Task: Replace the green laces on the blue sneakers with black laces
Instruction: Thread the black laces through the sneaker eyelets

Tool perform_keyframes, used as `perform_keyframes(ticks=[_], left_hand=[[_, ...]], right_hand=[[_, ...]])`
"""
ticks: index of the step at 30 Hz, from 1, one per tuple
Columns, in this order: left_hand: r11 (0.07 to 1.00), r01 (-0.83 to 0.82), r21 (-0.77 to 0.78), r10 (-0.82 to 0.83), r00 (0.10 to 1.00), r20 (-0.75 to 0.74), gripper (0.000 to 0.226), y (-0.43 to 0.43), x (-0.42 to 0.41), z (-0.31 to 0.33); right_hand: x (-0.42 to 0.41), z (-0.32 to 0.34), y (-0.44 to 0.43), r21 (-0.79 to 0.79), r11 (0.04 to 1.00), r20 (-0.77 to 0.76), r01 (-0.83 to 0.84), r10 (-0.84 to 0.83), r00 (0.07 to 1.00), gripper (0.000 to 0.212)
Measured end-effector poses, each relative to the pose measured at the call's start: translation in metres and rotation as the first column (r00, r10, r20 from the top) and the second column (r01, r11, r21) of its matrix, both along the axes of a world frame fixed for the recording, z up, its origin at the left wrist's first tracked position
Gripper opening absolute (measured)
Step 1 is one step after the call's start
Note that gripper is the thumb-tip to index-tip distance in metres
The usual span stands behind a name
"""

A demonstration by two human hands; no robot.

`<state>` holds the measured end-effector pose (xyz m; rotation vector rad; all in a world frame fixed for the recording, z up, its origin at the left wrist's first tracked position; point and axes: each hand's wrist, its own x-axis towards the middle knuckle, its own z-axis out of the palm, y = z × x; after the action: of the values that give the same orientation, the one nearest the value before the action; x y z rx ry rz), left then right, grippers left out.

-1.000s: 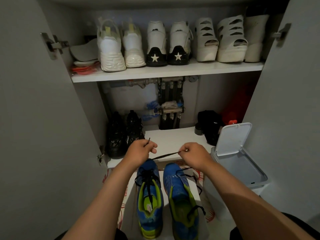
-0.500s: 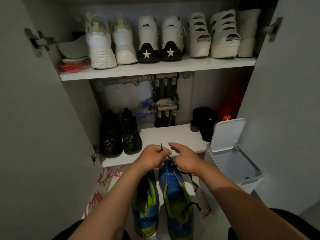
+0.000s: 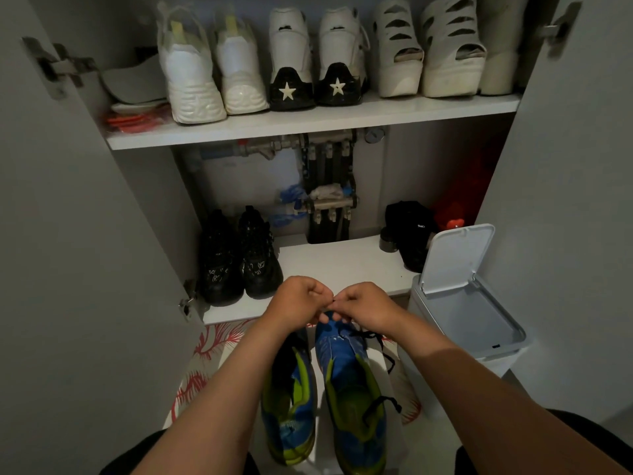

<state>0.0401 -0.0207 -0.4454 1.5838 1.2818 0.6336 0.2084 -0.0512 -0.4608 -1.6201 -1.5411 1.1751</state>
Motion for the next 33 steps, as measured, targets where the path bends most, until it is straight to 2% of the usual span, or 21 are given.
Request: perform_keyframes(ticks=[4,7,10,12,13,14,18,25,28,31,33], left_hand=[[0.998,0.004,0.055,0.0,0.996,-0.087,0.006,0.001,0.004,-0.008],[0.993,0.057,0.1,-0.024,0.951,-0.308,0.011,0.0,0.004,-0.018],[0.984,0.163,0.077,-0.079,0.773,-0.629,0.015,-0.005,0.002,-0.03],[0.976,0.216,0.024,-0.128,0.659,-0.741,0.035,-0.011,0.004,-0.039],[0.974,0.227,0.022,-0.13,0.629,-0.766,0.043,-0.014,0.006,-0.042],[0.973,0.228,0.04,-0.113,0.621,-0.776,0.045,-0.016,0.007,-0.045],[0.974,0.196,0.117,-0.05,0.682,-0.73,0.03,-0.024,0.011,-0.051],[0.959,0.217,0.179,-0.027,0.704,-0.71,0.034,-0.03,0.025,-0.052],[0.97,0.185,0.155,-0.049,0.779,-0.626,0.037,-0.029,0.029,-0.053],[0.987,0.14,0.072,-0.081,0.845,-0.529,0.028,-0.027,0.034,-0.057],[0.991,0.133,0.031,-0.1,0.862,-0.496,0.027,-0.025,0.034,-0.058]], right_hand=[[0.003,-0.006,0.004,-0.004,1.0,-0.041,-0.005,0.004,0.999,0.017],[0.002,-0.012,0.006,0.02,1.0,0.119,0.003,-0.005,0.993,0.015],[0.002,-0.02,0.005,-0.011,1.0,0.3,-0.024,0.026,0.953,0.016],[0.002,-0.024,0.003,-0.036,0.999,0.364,-0.03,0.041,0.93,0.017],[0.0,-0.025,0.002,-0.041,0.998,0.403,-0.043,0.056,0.913,0.017],[-0.001,-0.026,0.001,-0.039,0.997,0.441,-0.063,0.073,0.895,0.018],[-0.004,-0.028,-0.002,-0.031,0.998,0.494,-0.054,0.062,0.867,0.022],[-0.009,-0.015,-0.001,-0.043,0.999,0.547,-0.019,0.039,0.836,0.031],[-0.006,-0.007,-0.007,-0.054,0.998,0.601,0.012,0.023,0.799,0.024],[-0.003,-0.006,-0.012,-0.005,1.0,0.643,0.021,-0.013,0.766,0.024],[-0.002,-0.005,-0.01,-0.101,0.994,0.629,0.038,0.034,0.777,0.026]])
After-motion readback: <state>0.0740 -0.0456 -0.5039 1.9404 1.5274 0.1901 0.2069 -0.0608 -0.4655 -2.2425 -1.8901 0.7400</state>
